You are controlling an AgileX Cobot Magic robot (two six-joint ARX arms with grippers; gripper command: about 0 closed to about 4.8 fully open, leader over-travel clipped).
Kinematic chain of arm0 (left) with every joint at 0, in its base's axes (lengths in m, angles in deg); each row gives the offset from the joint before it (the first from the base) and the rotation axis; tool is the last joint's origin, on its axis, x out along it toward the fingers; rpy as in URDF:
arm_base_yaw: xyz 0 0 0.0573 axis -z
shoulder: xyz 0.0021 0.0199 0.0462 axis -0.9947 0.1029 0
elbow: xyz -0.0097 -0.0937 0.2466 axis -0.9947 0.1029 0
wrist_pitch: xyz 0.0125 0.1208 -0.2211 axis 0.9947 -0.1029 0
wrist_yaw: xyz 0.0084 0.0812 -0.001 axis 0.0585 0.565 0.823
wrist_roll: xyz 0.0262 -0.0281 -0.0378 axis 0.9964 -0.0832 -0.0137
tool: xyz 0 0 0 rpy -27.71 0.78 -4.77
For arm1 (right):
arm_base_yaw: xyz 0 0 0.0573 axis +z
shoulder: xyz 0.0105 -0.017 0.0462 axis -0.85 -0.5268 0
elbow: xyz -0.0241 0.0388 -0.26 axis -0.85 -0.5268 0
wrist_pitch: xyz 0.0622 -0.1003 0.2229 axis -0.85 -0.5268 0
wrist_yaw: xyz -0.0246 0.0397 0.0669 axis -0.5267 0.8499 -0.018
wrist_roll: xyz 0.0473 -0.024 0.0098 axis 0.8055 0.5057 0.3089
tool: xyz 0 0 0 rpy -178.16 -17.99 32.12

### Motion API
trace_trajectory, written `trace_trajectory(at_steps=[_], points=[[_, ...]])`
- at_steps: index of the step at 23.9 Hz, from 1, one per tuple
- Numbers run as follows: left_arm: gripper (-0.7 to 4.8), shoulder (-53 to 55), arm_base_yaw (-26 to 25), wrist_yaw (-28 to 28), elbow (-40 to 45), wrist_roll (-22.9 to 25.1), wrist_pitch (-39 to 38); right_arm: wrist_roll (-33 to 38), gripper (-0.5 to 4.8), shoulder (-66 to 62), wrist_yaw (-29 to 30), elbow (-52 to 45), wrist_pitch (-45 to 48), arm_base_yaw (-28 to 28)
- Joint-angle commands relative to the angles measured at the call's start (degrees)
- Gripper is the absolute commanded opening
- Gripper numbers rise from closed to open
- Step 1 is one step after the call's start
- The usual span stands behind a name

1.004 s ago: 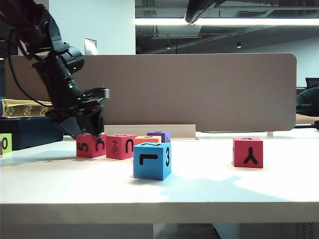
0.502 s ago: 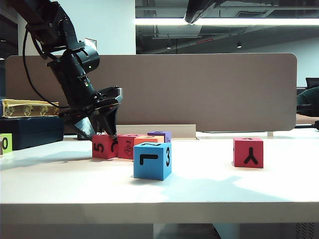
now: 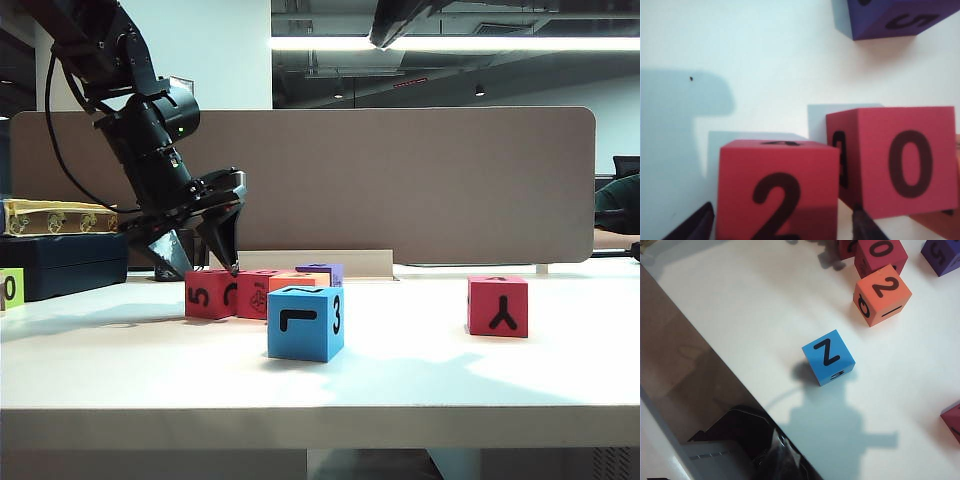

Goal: Select the appropriate blocks from the scattered letter blocks on the table and arrange them in a row to spell out "2024".

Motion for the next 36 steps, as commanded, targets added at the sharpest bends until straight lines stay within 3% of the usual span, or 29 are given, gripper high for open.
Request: trace_trajectory(at_steps=[1, 12, 14, 19, 20, 21, 30, 36], points=[[3.51, -1.0, 0.1, -0.2, -1.6, -0.1, -0.1, -0.2, -0.05, -0.3, 0.0, 0.2, 0.8, 0.0], [3.48, -1.9, 0.1, 0.2, -19.3, 0.0, -10.5, -0.1, -0.05, -1.8, -4.9, 0.2, 1.5, -2.2], [2.86, -2.1, 0.1, -1.3, -23.4, 0.0, -14.1, -0.1, -0.05, -1.7, -4.9, 0.2, 1.9, -4.8], [1.27, -2.1, 0.2, -11.0, -26.8, 0.0, -17.6, -0.1, -0.05, -2.5, -4.9, 0.2, 2.6, -9.8], [0.56, -2.1, 0.6, -13.5, -27.5, -0.1, -18.4, -0.1, -0.05, -3.4, -4.8, 0.2, 2.9, -12.5], [0.24, -2.2, 1.0, -14.2, -27.8, -0.1, -19.2, -0.1, -0.05, -4.7, -4.8, 0.2, 2.8, -14.5], [-0.06, -5.2, 3.8, -14.0, -27.8, 0.2, -21.1, 0.8, -0.05, -13.4, -4.8, 0.2, 3.3, -19.9], [-0.06, -9.3, 4.0, -13.9, -27.8, 3.3, -25.3, 3.1, -0.04, -17.2, -4.9, 0.2, 4.9, -20.9]])
